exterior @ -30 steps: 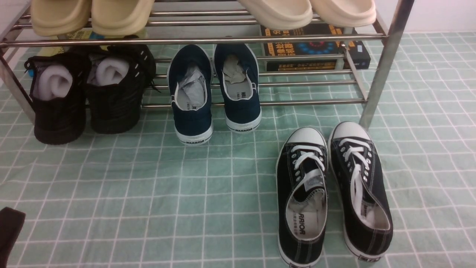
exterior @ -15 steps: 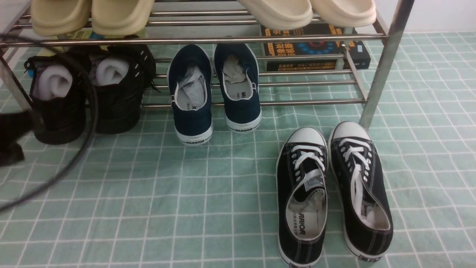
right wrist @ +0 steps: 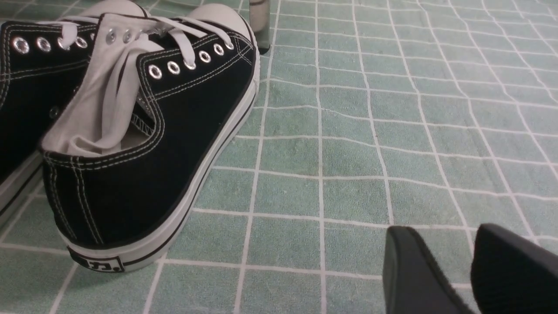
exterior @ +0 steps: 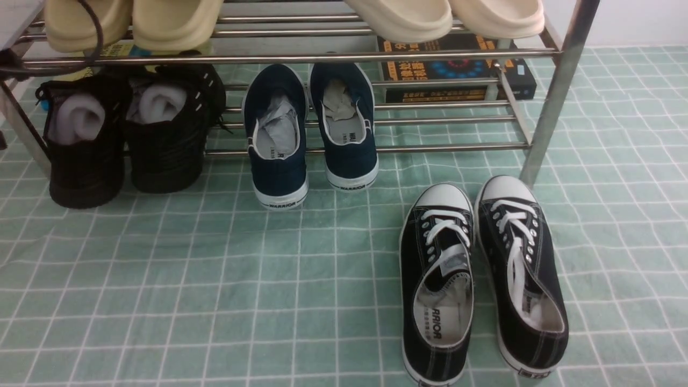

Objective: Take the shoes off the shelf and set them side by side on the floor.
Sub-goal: 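Grasp the leftmost shoe on the bottom shelf of the shoe rack with the left gripper, then set the held shoe down on the floor in front of the rack with the left gripper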

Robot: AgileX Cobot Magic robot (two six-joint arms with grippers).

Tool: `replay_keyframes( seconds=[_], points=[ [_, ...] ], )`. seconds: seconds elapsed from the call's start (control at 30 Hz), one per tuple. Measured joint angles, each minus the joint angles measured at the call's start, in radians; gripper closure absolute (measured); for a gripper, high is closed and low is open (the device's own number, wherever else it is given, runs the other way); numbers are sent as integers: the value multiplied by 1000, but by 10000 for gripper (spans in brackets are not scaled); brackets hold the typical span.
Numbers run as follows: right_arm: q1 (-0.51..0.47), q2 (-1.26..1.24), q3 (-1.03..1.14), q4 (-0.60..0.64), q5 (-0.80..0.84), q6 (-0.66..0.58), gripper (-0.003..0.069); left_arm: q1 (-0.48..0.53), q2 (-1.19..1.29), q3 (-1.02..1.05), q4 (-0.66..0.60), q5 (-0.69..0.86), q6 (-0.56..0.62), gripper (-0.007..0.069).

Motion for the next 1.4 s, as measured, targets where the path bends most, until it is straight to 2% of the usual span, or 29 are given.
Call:
replay_keyframes(
  seconds=[0.1, 0.2, 0.27, 0.3, 0.33, 0.47, 0.73, 0.9, 1.03, 1.13, 1.2, 1.4],
  points=[
    [0, 0, 0, 0, 0, 0, 421, 0, 55, 0, -11, -85, -49, 567],
    [0, 0, 0, 0, 0, 0, 421, 0, 90, 0, -11, -162, -69, 495],
    [0, 0, 0, 0, 0, 0, 421, 0, 107, -1, -12, -207, -71, 420],
    [0, 0, 0, 0, 0, 0, 421, 0, 109, -2, -13, -212, -71, 413],
    [0, 0, 0, 0, 0, 0, 421, 0, 125, -2, -14, -252, -71, 351],
    [0, 0, 0, 0, 0, 0, 421, 0, 160, -3, -16, -295, -71, 260],
    [0, 0, 0, 0, 0, 0, 421, 0, 233, -3, -15, -321, -71, 238],
    [0, 0, 0, 0, 0, 0, 421, 0, 249, -3, -34, -328, -71, 259],
    [0, 0, 0, 0, 0, 0, 421, 0, 257, -3, -53, -301, -72, 476],
    [0, 0, 0, 0, 0, 0, 421, 0, 255, -3, -62, -283, -72, 585],
    [0, 0, 0, 0, 0, 0, 421, 1, 245, -4, -69, -257, -71, 608],
    [0, 0, 0, 0, 0, 0, 421, 1, 142, -4, -76, -143, -36, 610]
  ],
)
